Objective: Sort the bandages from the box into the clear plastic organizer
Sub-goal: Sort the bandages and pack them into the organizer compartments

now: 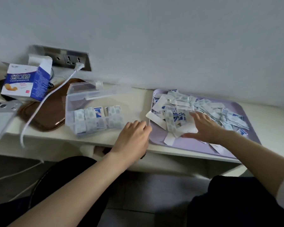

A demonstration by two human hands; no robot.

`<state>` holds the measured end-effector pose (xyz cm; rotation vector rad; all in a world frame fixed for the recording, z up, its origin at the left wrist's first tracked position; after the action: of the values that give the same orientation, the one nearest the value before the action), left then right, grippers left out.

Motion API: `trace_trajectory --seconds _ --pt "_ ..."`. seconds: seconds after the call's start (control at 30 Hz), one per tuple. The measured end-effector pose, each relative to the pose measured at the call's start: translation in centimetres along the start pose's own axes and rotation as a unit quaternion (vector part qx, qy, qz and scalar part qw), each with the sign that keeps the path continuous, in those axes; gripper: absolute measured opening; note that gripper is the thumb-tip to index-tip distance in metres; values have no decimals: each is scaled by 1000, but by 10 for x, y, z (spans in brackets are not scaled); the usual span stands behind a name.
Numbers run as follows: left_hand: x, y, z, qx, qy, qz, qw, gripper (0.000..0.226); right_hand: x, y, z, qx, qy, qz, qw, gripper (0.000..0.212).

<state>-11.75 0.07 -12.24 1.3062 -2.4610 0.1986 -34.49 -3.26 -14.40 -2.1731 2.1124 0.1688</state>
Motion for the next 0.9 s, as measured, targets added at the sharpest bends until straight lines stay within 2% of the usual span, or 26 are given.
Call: trace_trajectory --seconds 0.03,0.1,0.23,0.37,0.5,0.57,0.7,0.9 --pt "7 7 6 -16 -14 -1 1000 14 1 3 1 25 -11 2 1000 105" --pt "19 19 20 -45 -51 -18 998 22 2 7 1 63 -15 -7 998 106" --pt "34 33 49 -49 -130 -42 989 38 10 16 -2 59 17 -32 998 91" --pt "42 45 62 -52 -144 -38 988 46 16 17 -12 35 59 -49 996 68" --pt "47 46 66 -64 -145 -57 986 43 23 16 -16 3 80 -39 996 39" --pt "49 46 65 -68 -145 -64 985 41 25 18 -18 14 80 -28 996 37" --pt "50 47 62 -62 -151 -59 985 43 23 18 -18 56 30 -22 998 59" --pt "49 47 59 -65 -170 -63 981 44 19 11 -24 19 61 -40 997 28"
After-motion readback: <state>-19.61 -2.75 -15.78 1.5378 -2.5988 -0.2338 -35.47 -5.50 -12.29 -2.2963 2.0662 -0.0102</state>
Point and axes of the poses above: each hand's wrist, its own x-axis towards the middle knuckle, its own z-axis out of the palm, y = z × x, the point moved 6 cm from there along x, towards the middle knuckle, and after that the axes turned 8 degrees about y, right-handed, at the moved point
